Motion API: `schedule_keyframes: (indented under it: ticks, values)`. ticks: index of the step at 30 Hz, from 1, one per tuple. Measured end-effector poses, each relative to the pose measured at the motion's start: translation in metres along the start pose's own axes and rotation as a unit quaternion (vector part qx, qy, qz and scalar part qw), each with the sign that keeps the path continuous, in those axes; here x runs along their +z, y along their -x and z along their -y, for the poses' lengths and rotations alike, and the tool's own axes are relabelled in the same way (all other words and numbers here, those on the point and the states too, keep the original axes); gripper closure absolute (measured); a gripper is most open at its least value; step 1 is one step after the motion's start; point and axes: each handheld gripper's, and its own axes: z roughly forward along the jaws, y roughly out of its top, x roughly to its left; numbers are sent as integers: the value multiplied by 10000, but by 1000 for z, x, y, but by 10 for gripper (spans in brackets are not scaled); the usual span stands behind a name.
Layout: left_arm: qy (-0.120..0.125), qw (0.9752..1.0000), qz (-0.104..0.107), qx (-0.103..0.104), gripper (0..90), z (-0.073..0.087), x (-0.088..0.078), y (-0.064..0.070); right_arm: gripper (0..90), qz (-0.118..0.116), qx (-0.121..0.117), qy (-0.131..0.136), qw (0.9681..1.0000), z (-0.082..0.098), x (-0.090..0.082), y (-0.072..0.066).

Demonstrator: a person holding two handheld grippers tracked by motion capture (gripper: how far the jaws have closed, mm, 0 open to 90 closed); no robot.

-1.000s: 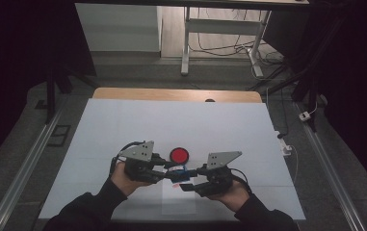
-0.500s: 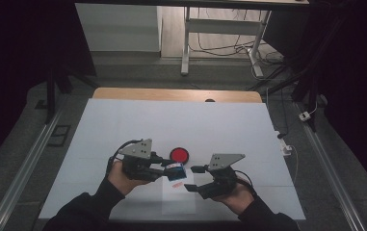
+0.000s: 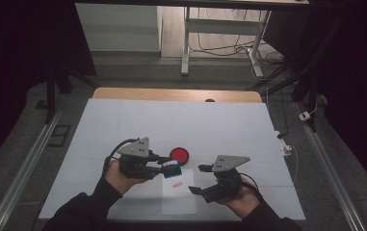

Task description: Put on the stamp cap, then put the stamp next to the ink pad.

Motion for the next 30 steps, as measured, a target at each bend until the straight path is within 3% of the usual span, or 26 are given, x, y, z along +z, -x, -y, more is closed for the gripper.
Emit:
schedule_keyframes:
  ticks: [15, 30]
  values:
    - [-175, 9990, -401, -73, 699, 1, -7, -3, 73, 457, 206, -62, 9987, 10, -17, 4]
    - [-245, 9959, -766, -413, 701, 10, -17, -15, 6, 786, 368, -152, 9961, 23, -34, 7]
